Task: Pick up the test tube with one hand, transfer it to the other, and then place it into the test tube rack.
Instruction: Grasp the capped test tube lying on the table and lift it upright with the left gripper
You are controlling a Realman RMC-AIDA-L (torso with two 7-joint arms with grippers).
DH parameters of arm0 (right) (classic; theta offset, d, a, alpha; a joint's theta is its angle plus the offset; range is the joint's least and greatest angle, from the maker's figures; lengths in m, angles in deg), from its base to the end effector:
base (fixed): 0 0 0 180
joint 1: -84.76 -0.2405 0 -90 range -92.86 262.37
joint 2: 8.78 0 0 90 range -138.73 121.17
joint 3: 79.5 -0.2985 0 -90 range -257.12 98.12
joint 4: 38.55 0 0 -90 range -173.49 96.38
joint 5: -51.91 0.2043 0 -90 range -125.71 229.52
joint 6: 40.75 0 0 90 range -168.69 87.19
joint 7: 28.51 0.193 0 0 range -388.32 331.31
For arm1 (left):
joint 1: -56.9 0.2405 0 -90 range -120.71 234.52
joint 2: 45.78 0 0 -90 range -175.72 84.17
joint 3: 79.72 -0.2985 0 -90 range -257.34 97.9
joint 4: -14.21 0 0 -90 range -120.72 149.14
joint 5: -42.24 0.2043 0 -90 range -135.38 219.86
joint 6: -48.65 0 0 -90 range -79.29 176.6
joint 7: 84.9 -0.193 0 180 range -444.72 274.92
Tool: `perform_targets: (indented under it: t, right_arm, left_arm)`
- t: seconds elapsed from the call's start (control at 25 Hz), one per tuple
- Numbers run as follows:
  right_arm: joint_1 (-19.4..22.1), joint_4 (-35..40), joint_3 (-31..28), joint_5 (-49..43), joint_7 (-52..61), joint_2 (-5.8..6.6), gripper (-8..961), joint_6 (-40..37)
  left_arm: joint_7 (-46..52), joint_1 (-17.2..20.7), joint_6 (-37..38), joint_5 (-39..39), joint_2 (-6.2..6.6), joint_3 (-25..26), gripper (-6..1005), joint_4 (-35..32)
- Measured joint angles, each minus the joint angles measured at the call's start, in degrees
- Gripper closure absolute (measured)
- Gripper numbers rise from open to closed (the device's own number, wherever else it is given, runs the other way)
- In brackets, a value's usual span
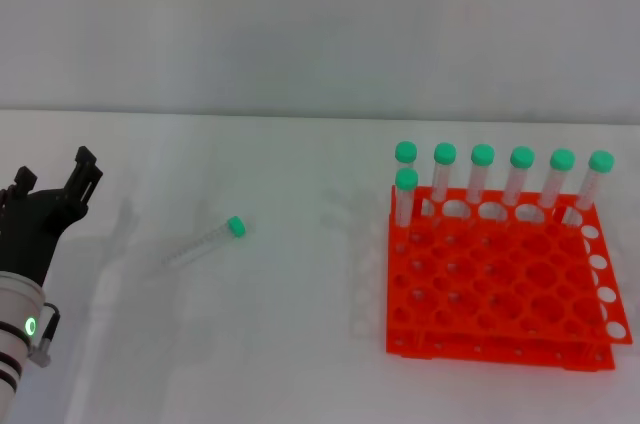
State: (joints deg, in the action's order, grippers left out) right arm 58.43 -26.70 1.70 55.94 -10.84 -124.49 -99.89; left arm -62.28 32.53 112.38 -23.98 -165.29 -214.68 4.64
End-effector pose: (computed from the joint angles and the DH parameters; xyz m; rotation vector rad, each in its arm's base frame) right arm 0.3737 0.4300 0.0382 -1.4612 0.5757 0.7010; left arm -0.3868 0.3889 -0.0160 -1.3010 -0.8957 -0.8658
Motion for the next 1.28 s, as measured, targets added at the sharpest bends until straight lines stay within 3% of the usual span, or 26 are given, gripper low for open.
perform_targets:
  t: [0.8, 1.04, 1.28]
  right_arm:
    - [-0.7, -0.1, 0.0, 1.3, -0.7, 0.0, 97, 3.1]
    - [-0.7, -0.6, 0.0, 2.3, -0.7, 0.16, 101, 3.1]
    - [-1.0, -0.6, -0.2, 2.4, -0.7, 0.32, 105, 3.0]
  left_arm:
    - [0.2, -1.6, -0.8, 2.6, 0.18, 0.0, 110, -0.4]
    - [4.7, -1.6, -0.9, 4.0, 0.47, 0.0, 110, 0.1]
    - [15.0, -2.3, -0.9, 9.0, 1.95, 0.0, 111, 3.3]
